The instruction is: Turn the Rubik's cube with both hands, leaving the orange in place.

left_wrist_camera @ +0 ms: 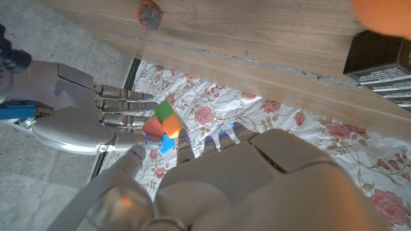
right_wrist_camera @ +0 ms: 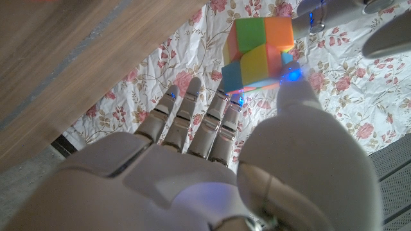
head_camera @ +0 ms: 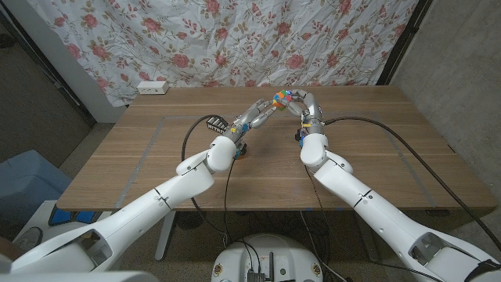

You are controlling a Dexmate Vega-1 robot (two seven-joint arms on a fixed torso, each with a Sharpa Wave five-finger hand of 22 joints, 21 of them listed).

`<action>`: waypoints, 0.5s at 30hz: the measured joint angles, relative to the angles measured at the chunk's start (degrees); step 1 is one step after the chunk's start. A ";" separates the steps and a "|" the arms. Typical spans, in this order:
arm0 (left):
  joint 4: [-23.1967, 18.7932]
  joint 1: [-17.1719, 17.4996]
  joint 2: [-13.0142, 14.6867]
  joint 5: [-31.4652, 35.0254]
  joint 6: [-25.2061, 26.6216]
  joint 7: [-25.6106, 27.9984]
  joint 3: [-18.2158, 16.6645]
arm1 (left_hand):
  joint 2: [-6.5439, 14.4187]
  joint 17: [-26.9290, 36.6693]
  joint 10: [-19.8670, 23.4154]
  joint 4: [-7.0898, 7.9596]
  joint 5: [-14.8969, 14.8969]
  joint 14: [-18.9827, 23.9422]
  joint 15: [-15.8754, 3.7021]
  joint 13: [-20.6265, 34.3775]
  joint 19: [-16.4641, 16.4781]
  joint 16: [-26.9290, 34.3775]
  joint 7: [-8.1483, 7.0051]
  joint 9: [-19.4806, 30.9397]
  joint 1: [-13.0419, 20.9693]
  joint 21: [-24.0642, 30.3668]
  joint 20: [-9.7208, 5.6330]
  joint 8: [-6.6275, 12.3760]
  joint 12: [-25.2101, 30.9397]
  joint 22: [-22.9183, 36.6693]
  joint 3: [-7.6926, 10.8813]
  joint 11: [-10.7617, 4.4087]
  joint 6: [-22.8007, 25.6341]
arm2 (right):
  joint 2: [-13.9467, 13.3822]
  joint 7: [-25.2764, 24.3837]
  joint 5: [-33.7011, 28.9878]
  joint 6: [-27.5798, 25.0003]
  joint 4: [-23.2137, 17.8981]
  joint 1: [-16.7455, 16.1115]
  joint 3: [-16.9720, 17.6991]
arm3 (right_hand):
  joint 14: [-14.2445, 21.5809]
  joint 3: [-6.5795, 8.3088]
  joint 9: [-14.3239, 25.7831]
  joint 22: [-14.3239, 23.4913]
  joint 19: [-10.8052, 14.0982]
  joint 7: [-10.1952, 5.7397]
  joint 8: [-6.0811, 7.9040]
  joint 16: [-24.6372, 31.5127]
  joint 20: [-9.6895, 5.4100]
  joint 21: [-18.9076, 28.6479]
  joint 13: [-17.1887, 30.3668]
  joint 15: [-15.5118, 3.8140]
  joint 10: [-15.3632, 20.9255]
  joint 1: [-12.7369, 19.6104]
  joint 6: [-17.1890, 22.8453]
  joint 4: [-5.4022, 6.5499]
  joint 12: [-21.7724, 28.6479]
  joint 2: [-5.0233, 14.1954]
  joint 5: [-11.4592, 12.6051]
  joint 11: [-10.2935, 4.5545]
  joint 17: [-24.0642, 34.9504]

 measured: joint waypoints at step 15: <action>1.28 -0.70 -0.85 -0.15 -0.91 0.18 0.41 | 0.00 0.01 0.00 0.24 0.00 0.00 0.00 0.00 0.00 0.00 -0.01 0.05 0.00 0.00 0.00 0.08 0.00 0.00 0.24 0.00 0.02 | 1.06 -1.09 0.25 1.04 1.58 0.41 -0.08 | 0.00 -0.24 0.03 0.00 0.32 0.31 -0.03 0.44 -0.31 0.00 0.22 0.00 0.00 0.00 0.31 0.24 -0.28 0.00 -0.01 0.00 -0.01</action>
